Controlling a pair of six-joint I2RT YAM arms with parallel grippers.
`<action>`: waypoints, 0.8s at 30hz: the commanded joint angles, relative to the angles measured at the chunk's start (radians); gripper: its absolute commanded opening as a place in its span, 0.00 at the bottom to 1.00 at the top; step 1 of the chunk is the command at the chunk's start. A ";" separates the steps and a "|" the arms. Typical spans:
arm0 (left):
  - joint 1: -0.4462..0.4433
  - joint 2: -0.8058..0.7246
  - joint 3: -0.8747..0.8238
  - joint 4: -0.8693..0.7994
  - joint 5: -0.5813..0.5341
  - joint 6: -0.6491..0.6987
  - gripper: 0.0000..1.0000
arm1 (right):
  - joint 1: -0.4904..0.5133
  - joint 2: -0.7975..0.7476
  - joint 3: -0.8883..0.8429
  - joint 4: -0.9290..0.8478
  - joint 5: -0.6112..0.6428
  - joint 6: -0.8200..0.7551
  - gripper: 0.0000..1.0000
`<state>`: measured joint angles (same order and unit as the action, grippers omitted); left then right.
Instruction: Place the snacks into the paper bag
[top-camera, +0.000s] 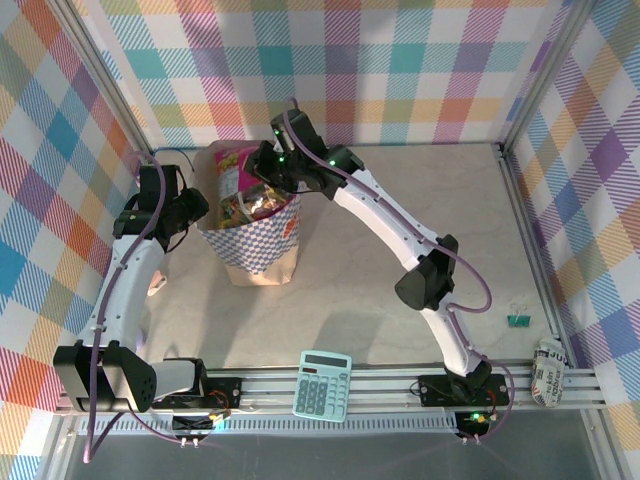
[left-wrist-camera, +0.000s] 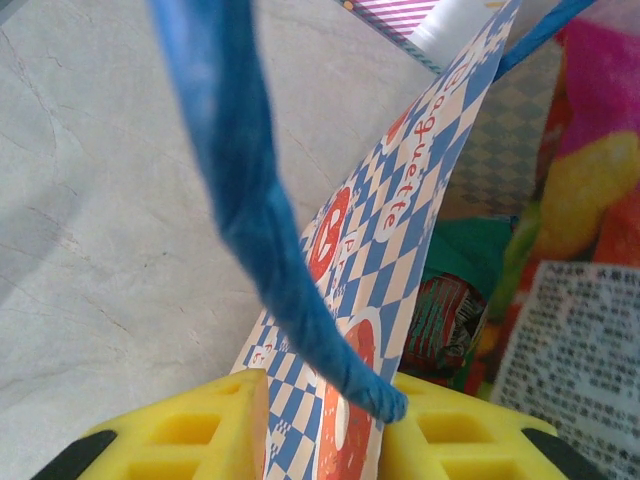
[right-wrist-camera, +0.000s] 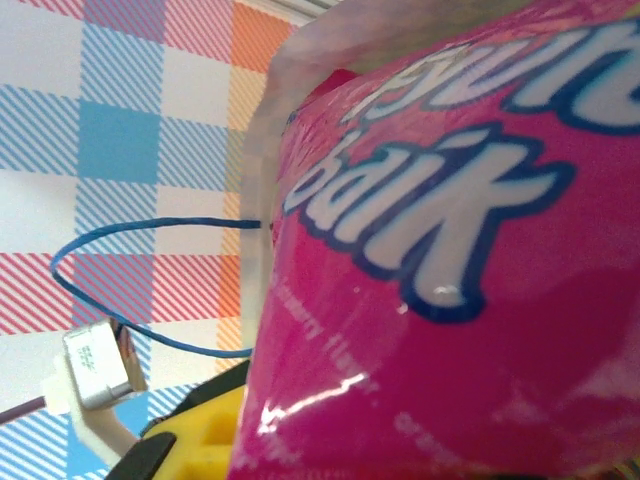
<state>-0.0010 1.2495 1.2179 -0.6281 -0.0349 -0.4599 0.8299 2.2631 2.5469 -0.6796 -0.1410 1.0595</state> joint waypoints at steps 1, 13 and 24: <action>0.018 -0.021 -0.012 0.008 0.008 -0.013 0.31 | 0.008 0.015 0.075 0.183 -0.079 0.054 0.00; 0.019 -0.024 -0.008 0.005 0.007 -0.011 0.31 | 0.010 0.053 0.076 0.111 -0.119 0.076 0.00; 0.018 -0.031 -0.004 0.004 0.013 -0.007 0.32 | 0.010 -0.026 0.071 -0.085 -0.014 -0.065 0.23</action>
<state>0.0055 1.2476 1.2175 -0.6281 -0.0338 -0.4595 0.8310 2.3478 2.5679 -0.7467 -0.1734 1.0557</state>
